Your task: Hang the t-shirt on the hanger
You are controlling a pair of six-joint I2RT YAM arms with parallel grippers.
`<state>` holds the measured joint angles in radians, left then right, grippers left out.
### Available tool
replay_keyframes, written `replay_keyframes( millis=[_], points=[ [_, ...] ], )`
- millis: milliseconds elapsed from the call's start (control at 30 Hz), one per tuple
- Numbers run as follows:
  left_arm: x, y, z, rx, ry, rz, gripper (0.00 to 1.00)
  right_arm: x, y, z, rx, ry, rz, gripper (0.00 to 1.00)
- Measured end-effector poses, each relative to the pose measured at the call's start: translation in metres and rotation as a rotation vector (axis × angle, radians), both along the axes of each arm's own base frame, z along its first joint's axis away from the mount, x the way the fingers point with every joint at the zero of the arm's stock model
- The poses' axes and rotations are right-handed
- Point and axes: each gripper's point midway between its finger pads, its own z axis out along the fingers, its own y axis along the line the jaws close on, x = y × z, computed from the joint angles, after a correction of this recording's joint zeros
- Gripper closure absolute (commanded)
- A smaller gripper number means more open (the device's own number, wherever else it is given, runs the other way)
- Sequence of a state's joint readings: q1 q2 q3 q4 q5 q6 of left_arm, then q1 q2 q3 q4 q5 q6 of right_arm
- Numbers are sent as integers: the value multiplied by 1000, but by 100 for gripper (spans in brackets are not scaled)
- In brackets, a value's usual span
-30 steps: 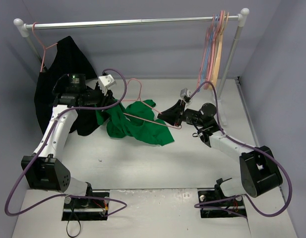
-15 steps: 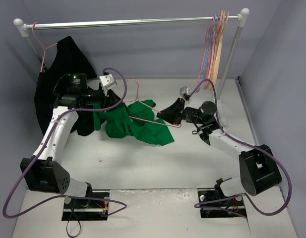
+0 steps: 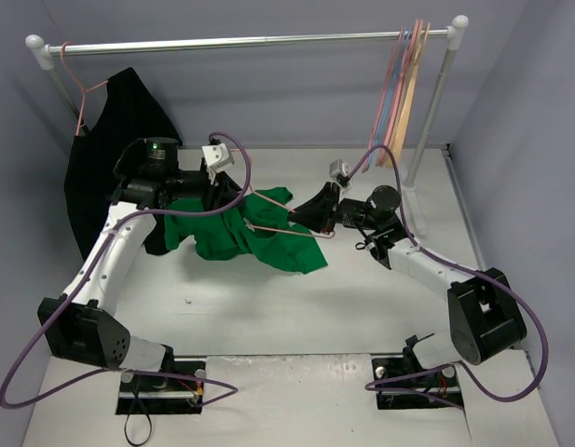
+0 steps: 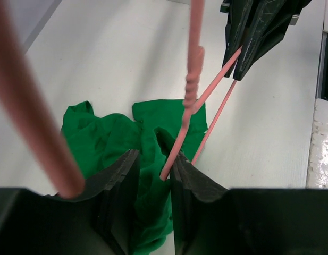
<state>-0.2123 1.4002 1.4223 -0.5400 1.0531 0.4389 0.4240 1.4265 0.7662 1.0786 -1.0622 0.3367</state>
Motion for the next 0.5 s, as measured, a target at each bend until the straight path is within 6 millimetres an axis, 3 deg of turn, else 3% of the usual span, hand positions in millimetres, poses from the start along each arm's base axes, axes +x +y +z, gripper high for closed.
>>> replay_keyframes(
  millis=[133, 200, 300, 400, 500],
  points=[
    [-4, -1, 4, -4, -10, -6, 88, 3, 2, 1, -1, -3, -8, 100],
    [-8, -2, 8, -6, -21, -14, 100, 7, 1, 2, -1, -7, -23, 100],
    [-13, -1, 11, -5, -36, -14, 100, 9, 2, 2, -8, -12, -33, 99],
    [-16, 2, 10, 4, -41, 1, 100, 10, 4, 1, -22, -16, -34, 82],
    [-21, 6, 4, 17, -37, 22, 100, 19, 4, 0, -41, -2, -76, 59]
  ],
)
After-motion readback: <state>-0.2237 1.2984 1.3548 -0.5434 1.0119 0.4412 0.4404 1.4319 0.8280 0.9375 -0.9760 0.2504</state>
